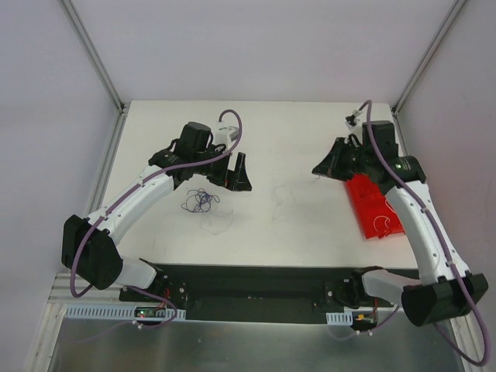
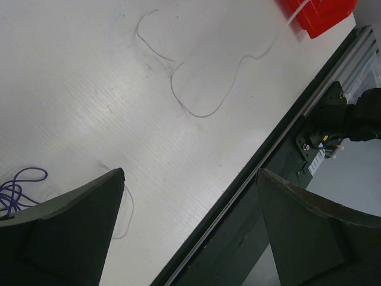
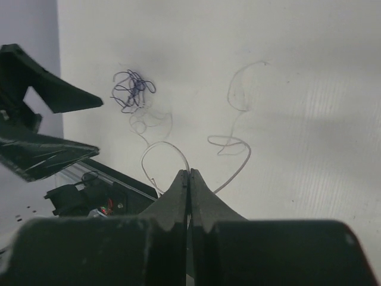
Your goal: Untangle the cables
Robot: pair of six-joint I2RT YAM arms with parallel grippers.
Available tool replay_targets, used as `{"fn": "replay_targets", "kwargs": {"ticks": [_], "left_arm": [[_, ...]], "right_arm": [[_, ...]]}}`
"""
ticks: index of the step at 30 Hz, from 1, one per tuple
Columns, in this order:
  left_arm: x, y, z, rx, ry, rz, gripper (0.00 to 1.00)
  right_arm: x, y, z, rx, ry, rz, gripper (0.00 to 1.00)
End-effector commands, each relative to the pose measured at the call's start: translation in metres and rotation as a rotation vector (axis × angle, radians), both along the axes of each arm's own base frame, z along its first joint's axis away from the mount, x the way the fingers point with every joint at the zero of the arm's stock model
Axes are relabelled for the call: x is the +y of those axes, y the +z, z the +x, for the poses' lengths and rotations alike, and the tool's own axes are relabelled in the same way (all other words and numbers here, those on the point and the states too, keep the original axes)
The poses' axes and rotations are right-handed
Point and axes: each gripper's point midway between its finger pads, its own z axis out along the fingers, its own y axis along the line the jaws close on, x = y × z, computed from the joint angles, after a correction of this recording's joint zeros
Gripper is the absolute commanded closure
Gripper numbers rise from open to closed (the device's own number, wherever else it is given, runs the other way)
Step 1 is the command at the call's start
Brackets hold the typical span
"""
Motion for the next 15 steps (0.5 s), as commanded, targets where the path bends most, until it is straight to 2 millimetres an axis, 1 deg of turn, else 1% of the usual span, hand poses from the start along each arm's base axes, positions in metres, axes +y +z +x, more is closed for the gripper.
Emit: {"fn": "replay_targets", "kwargs": {"ticks": [1,6,10,11,13,15], "left_arm": [[0.002,0.008,0.007,-0.046,0.011,-0.003,0.09],[0.003,0.007,0.008,-0.05,0.015,0.004,0.09],[0.004,0.008,0.008,-0.055,0.016,0.004,0.09],[0.004,0.009,0.008,-0.056,0.016,0.001,0.09],[0.004,0.008,0.008,-0.056,0.016,0.004,0.09],[0.005,0.01,0.009,-0.062,0.018,0.003,0.09]], "right_arm": [[0.002,-0.055,0.019,0.104,0.017,-0.146,0.99],[0.038,-0.108,0.043,0.188,0.098,-0.216,0.98],[0.06,-0.143,0.062,0.223,0.144,-0.295,0.96],[0.061,-0.157,0.064,0.259,0.151,-0.346,0.96],[0.059,-0.17,0.064,0.279,0.168,-0.458,0.96],[0.066,-0.182,0.058,0.286,0.205,-0.496,0.95]]}}
